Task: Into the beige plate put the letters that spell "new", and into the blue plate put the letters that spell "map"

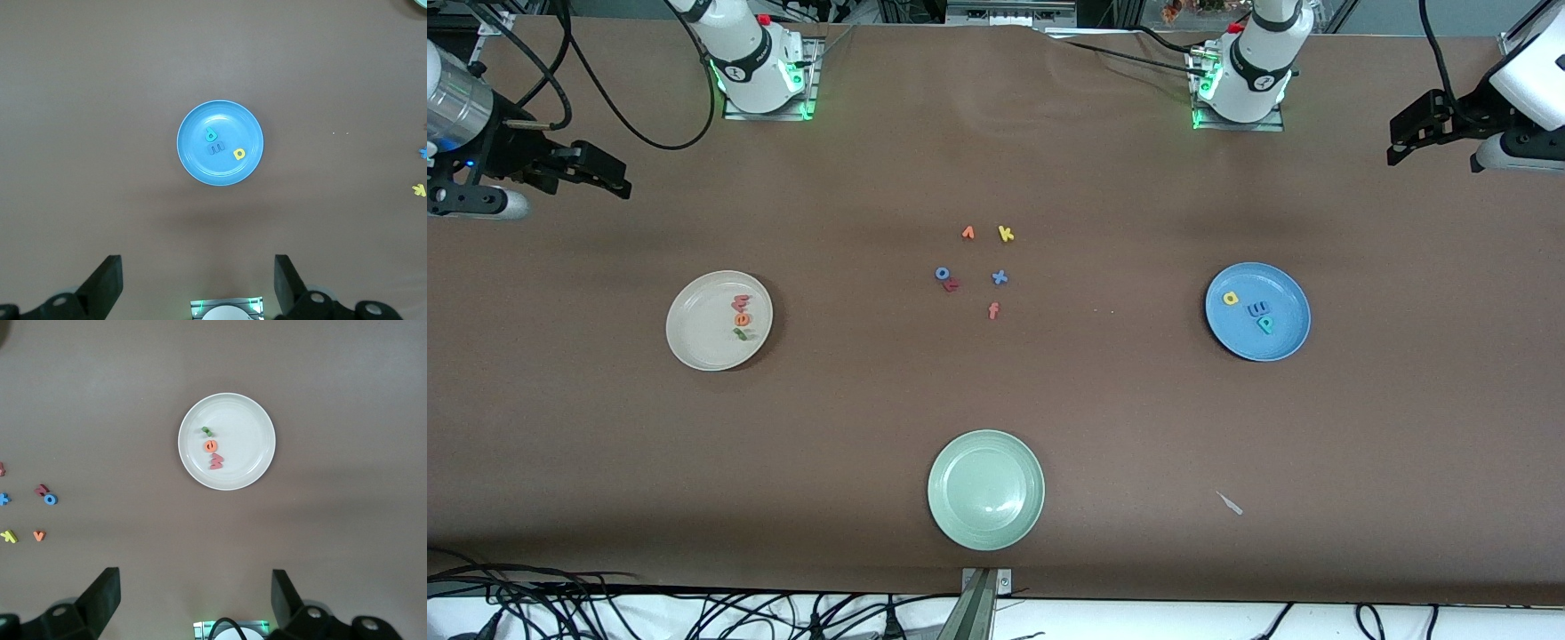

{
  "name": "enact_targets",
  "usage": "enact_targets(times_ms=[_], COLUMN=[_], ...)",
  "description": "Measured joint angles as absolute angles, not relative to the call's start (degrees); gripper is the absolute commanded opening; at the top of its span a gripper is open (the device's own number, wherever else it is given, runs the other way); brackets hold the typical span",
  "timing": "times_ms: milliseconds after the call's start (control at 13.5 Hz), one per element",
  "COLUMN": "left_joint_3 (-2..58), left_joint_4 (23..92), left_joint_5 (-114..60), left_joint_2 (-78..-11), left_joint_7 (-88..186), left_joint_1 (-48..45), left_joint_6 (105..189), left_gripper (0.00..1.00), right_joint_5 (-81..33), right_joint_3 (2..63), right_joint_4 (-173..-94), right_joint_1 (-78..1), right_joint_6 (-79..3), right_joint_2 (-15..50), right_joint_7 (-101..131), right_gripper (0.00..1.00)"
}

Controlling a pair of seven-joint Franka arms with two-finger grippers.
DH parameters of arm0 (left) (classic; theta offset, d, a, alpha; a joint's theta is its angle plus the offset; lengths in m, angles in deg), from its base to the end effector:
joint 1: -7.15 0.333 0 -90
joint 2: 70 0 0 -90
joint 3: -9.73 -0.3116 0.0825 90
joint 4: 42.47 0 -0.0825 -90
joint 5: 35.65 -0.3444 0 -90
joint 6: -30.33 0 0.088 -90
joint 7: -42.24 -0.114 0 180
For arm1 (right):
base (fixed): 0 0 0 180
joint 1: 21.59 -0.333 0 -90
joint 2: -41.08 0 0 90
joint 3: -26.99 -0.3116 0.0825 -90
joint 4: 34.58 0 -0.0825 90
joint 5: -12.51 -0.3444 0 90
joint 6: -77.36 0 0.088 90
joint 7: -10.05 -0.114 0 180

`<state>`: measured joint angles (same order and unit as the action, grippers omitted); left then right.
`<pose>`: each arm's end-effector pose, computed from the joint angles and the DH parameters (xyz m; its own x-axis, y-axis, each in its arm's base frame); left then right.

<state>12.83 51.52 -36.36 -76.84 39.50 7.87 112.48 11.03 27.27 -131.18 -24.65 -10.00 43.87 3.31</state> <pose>0.4620 -0.0194 0.6304 0.9924 -0.0864 -0.0881 -0.0881 -0.9960 -0.0146 0.4903 0.0268 0.5846 0.9911 -0.0681 -0.1146 -0.0700 -0.9975 -0.0126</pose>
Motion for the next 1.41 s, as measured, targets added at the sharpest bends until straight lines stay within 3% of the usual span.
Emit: enact_targets(times_ms=[1411], left_joint_3=[12.9], left_joint_4=[51.5], left_joint_5=[-36.4], left_joint_2=[-76.8], left_joint_7=[39.5], left_joint_1=[7.9], left_joint_6=[112.5], left_gripper=[1.0], right_joint_5=[11.6], right_joint_3=[27.2], right_joint_4=[-131.1], right_joint_1=[-24.6], right_joint_6=[-15.4], right_joint_2=[42.4], right_joint_7=[3.3], right_gripper=[1.0])
